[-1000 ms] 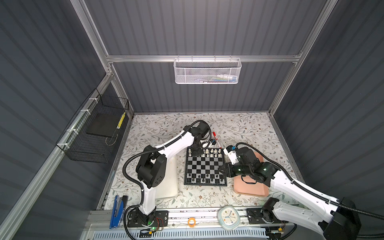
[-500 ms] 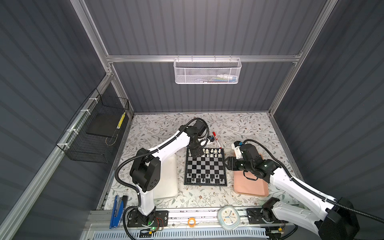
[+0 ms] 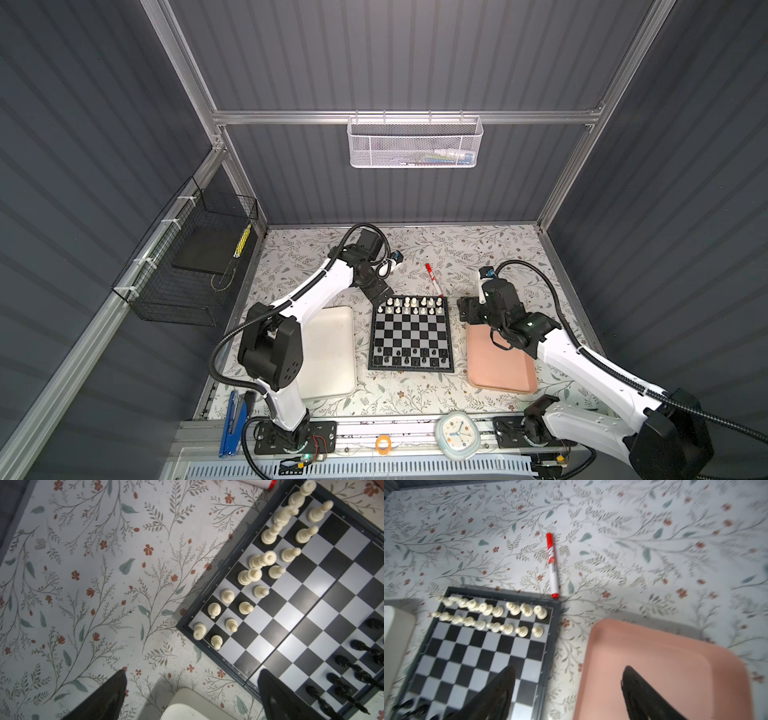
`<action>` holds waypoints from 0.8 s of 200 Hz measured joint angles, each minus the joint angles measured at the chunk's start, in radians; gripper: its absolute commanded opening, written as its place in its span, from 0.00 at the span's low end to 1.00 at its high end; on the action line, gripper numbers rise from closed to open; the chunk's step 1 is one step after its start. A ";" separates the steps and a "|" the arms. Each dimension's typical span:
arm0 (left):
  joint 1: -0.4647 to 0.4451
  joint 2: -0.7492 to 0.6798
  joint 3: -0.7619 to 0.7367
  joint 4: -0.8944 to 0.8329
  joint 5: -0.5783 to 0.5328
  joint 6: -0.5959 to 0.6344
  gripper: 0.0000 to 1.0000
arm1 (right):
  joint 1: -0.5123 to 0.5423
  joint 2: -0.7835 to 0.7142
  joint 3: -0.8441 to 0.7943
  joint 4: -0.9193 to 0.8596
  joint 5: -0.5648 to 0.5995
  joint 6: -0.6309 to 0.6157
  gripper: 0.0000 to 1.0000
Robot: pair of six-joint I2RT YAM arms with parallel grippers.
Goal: Set up the chess pieces on the board
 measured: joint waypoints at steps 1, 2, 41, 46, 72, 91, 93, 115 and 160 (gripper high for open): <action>0.003 -0.003 -0.003 0.004 0.000 -0.002 1.00 | -0.004 -0.001 -0.001 0.005 0.005 -0.006 0.86; 0.004 -0.005 -0.005 0.005 0.000 -0.003 0.99 | -0.006 -0.002 -0.001 0.007 0.006 -0.009 0.86; 0.103 -0.108 -0.129 0.144 -0.010 -0.102 1.00 | -0.169 -0.011 -0.063 0.186 0.109 -0.105 0.93; 0.120 -0.119 -0.147 0.165 -0.011 -0.118 1.00 | -0.185 -0.015 -0.088 0.227 0.121 -0.123 0.95; 0.220 -0.172 -0.224 0.267 -0.015 -0.193 1.00 | -0.261 -0.036 -0.234 0.410 0.141 -0.194 0.99; 0.281 -0.196 -0.260 0.336 -0.018 -0.237 0.99 | -0.341 -0.035 -0.301 0.498 0.131 -0.210 0.99; 0.287 -0.199 -0.266 0.346 -0.019 -0.242 1.00 | -0.350 -0.034 -0.306 0.509 0.129 -0.211 0.99; 0.342 -0.229 -0.346 0.455 -0.018 -0.288 0.99 | -0.415 0.006 -0.337 0.631 0.119 -0.219 0.99; 0.441 -0.315 -0.588 0.679 -0.023 -0.356 0.99 | -0.446 0.146 -0.431 0.899 0.084 -0.256 0.99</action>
